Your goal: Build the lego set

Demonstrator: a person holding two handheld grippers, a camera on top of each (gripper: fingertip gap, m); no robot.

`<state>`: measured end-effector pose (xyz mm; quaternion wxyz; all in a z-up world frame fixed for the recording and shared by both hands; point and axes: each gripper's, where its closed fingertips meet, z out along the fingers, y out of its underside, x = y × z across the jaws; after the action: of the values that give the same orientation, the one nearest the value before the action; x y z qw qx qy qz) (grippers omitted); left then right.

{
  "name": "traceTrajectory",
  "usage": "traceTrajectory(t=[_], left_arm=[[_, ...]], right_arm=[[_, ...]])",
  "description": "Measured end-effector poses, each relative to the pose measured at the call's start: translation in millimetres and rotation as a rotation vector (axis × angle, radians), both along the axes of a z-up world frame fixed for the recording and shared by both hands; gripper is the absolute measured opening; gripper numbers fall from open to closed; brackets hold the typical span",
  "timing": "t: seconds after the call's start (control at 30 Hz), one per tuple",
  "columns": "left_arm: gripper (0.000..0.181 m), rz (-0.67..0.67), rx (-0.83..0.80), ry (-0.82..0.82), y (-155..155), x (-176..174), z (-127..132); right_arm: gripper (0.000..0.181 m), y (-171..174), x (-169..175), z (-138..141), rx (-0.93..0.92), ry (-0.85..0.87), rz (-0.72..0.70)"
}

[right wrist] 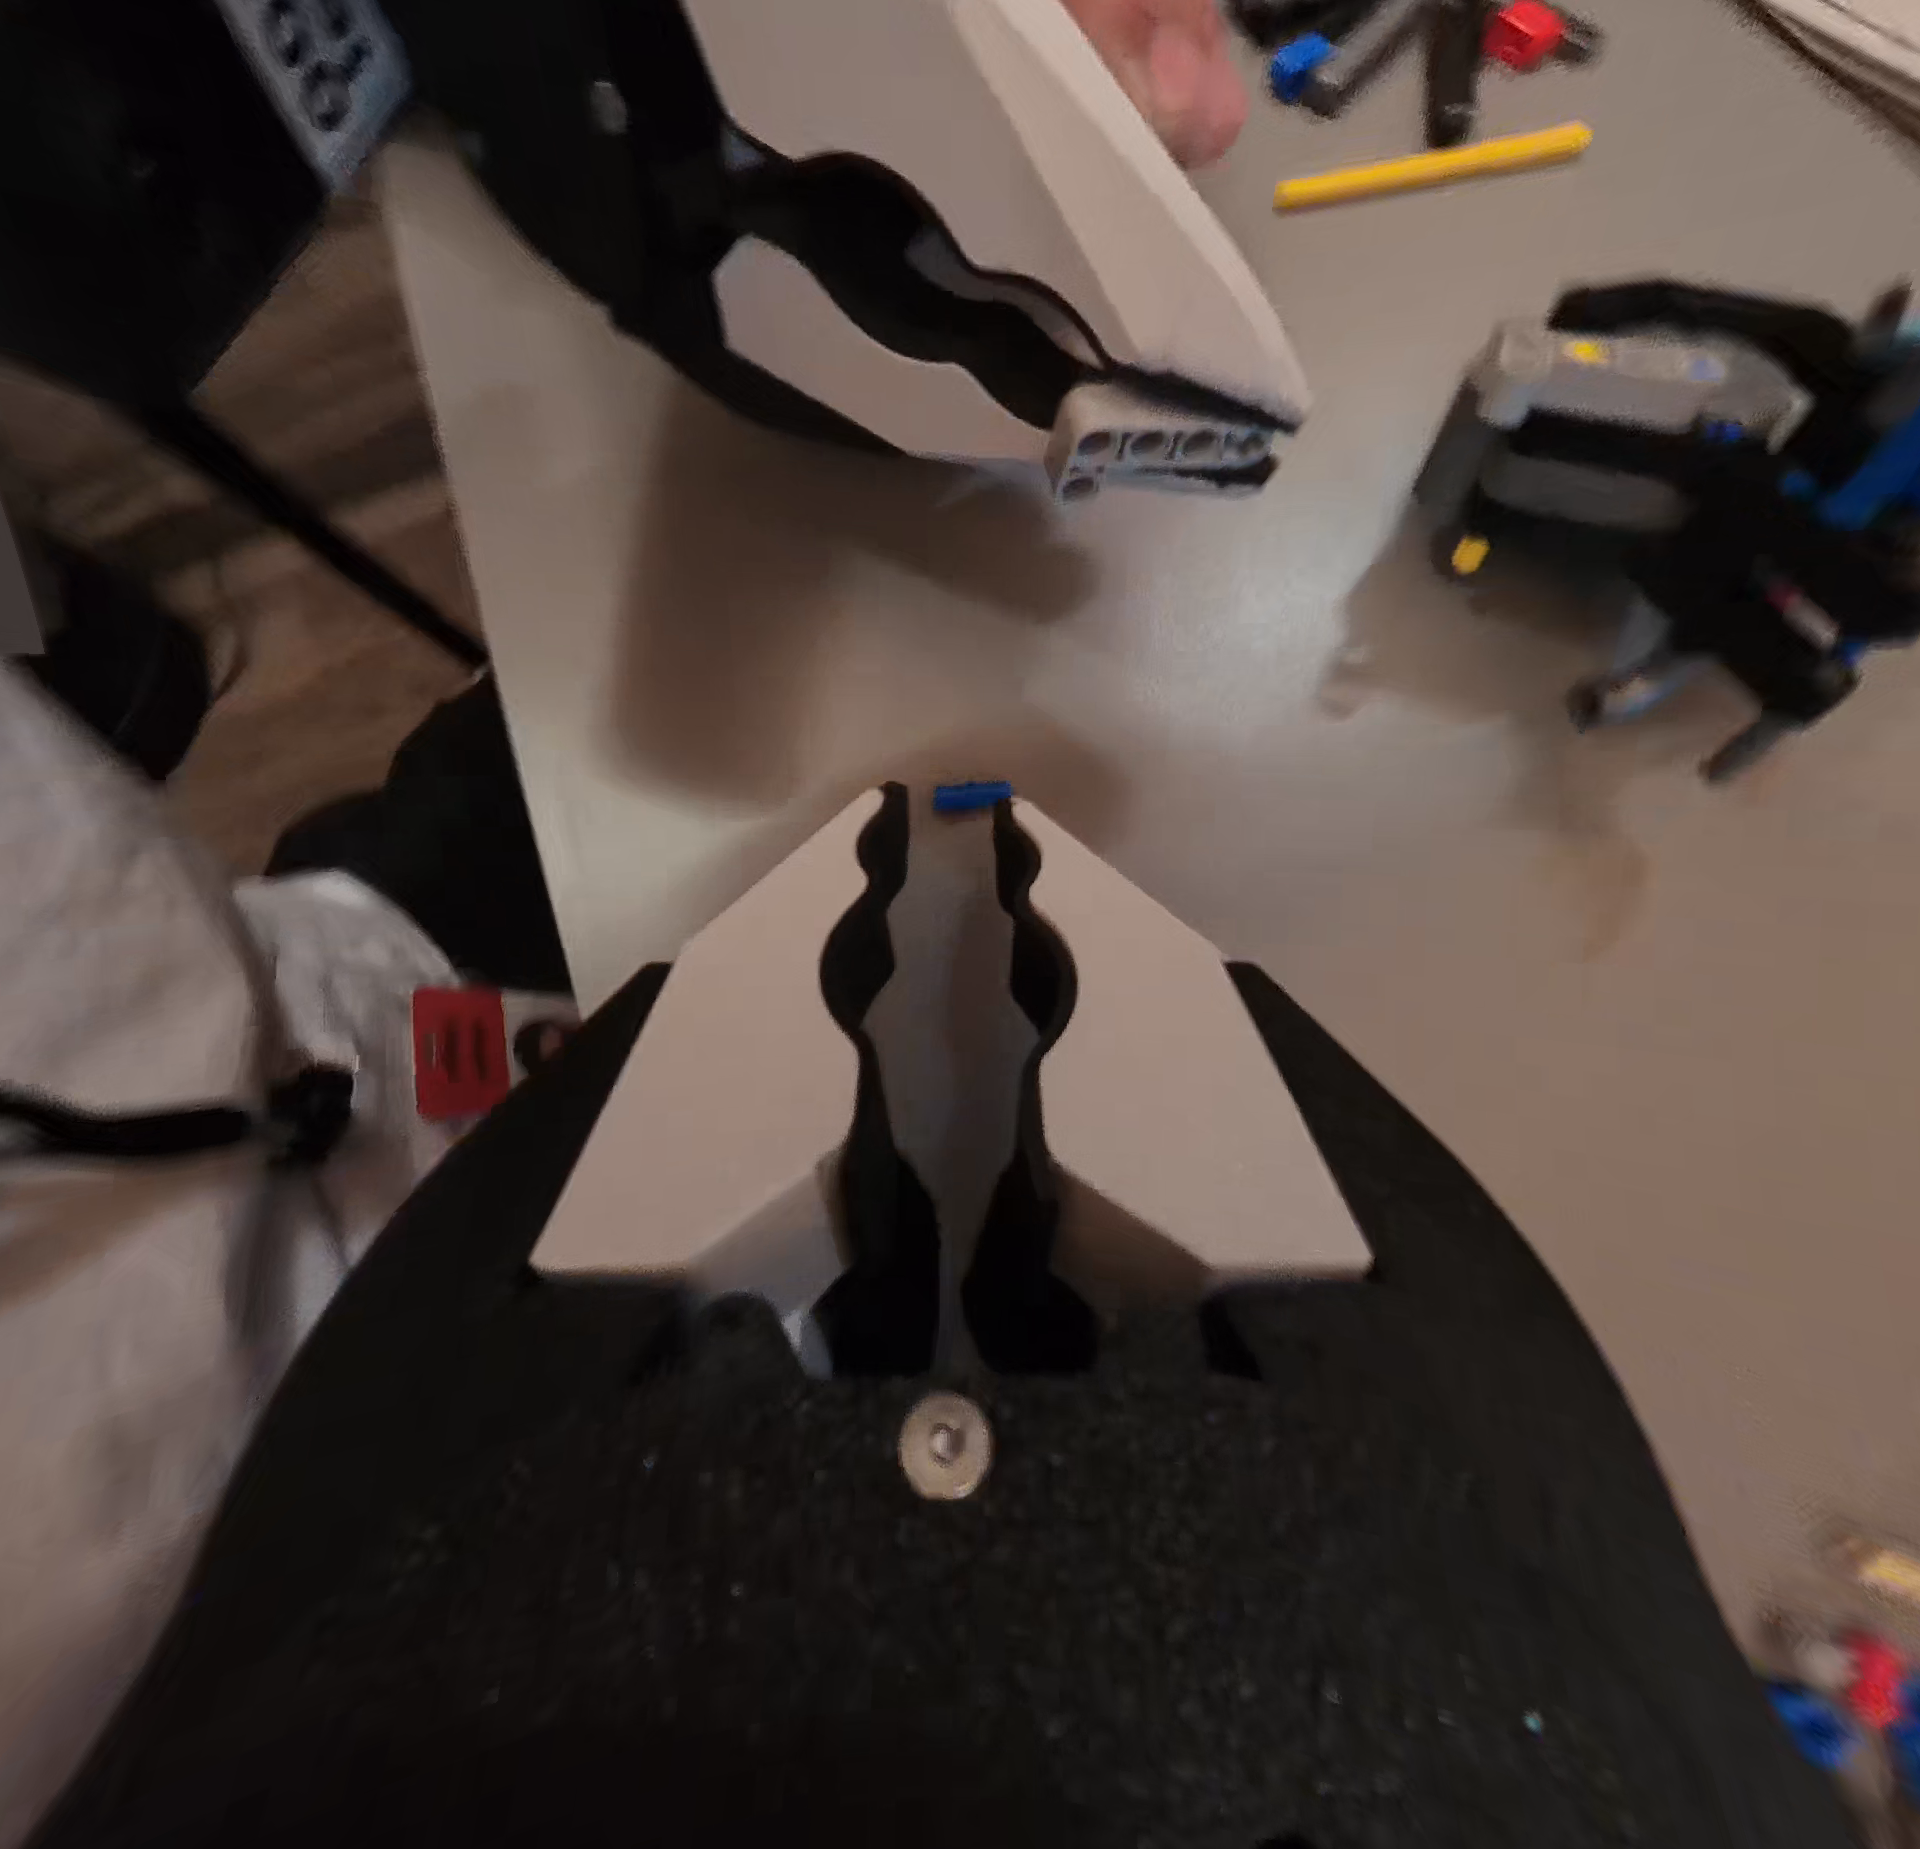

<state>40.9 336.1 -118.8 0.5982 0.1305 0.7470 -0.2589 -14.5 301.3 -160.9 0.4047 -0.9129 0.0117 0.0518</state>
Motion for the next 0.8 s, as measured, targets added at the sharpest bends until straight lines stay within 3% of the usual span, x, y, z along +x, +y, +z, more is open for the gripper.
traceTrajectory(t=[0.13,0.2,0.57,0.8], left_arm=[[0.005,0.002,-0.02,0.016,1.7,1.1,1.6],[0.005,-0.004,-0.035,0.032,1.4,0.5,1.6],[0.005,0.007,-0.039,0.014,5.3,1.7,8.1],[0.006,0.016,-0.048,0.026,9.2,4.9,7.7]], right_arm=[[0.02,8.5,-8.5,-9.9,0.013,-0.03,-0.208],[0.02,8.0,2.7,-9.6,0.002,-0.143,-0.29],[0.016,31.8,5.0,-13.5,-0.016,-0.11,-0.229],[0.02,26.0,0.2,-12.6,-0.007,-0.121,-0.219]])
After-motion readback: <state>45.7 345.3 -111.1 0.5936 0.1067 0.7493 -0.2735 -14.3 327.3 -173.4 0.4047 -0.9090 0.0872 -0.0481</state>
